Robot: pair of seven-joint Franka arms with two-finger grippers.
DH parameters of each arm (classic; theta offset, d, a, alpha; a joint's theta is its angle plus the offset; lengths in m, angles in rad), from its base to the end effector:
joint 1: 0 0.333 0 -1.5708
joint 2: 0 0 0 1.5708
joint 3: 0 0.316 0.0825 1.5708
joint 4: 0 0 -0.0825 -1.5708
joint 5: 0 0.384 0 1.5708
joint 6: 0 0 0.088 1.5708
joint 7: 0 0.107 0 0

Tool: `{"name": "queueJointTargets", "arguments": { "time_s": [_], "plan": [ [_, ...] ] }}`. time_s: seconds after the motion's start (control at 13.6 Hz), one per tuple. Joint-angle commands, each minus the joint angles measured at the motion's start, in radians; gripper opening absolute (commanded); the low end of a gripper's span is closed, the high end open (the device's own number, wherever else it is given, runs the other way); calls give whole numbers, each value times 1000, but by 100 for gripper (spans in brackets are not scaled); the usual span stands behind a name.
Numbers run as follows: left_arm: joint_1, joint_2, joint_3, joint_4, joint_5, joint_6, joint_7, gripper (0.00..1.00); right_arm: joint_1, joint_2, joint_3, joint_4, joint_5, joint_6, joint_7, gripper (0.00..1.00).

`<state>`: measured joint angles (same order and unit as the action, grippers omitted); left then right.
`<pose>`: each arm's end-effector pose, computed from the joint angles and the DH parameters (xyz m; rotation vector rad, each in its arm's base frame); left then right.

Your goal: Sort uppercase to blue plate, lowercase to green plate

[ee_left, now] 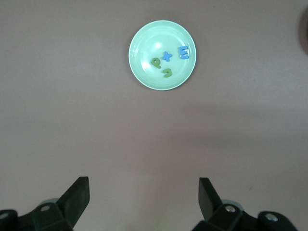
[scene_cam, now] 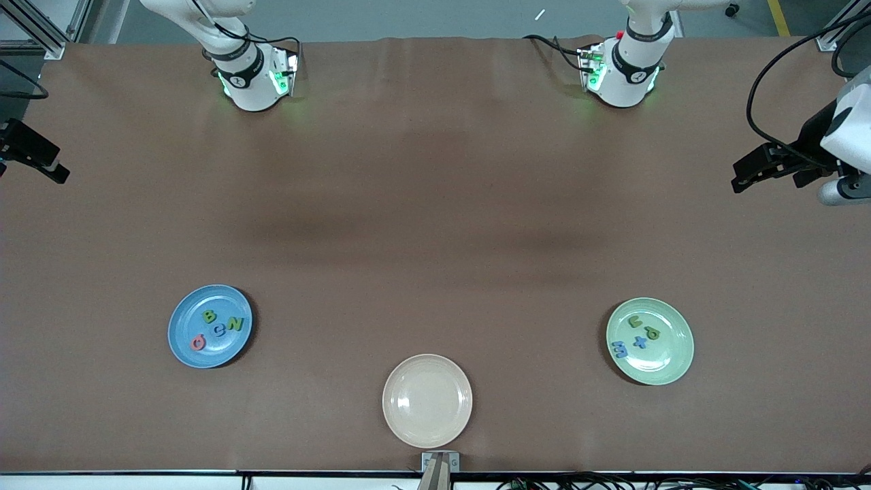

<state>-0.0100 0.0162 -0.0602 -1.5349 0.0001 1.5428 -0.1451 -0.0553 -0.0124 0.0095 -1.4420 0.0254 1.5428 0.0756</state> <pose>0.5557 -0.0388 0.6300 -3.1393 -0.1176 0.0131 0.5462 -0.0222 0.6894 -3.1042 0.1853 -0.1756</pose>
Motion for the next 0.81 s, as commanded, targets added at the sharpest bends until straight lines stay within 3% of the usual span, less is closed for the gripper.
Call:
{"name": "queueJointTargets", "arguments": {
  "time_s": [0.0, 0.29, 0.74],
  "plan": [
    [-10, -58, 7, -54, -17, -1, 19, 100, -17, -29, 7, -23, 14, -4, -2, 100],
    [24, -96, -61, -88, -19, -6, 1, 100, -17, -29, 9, -21, 14, -3, -2, 100],
    [24, -140, -81, -136, -17, 2, -1, 100, -17, -29, 7, -21, 14, -3, -2, 100]
  ]
}}
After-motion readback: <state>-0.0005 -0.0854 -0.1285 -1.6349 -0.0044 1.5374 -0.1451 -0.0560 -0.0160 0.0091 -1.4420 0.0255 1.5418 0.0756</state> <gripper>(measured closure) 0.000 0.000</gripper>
